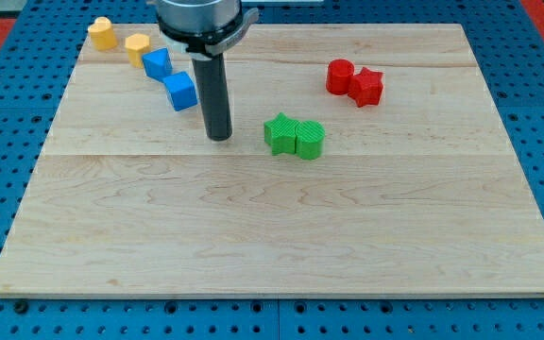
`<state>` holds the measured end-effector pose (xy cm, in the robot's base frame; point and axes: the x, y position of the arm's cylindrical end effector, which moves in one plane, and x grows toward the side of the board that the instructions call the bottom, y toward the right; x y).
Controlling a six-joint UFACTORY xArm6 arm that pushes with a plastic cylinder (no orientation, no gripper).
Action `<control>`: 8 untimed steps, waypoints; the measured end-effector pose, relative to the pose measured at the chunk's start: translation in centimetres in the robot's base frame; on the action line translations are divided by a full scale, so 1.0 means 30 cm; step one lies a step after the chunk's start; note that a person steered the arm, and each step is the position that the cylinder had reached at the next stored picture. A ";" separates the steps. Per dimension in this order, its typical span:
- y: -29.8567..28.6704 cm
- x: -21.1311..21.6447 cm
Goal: Push the blue triangle above blue cube
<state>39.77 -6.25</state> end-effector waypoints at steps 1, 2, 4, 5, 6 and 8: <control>0.126 -0.033; 0.362 0.018; 0.150 -0.204; 0.138 -0.376; -0.004 -0.550; -0.452 -0.444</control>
<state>26.44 -19.80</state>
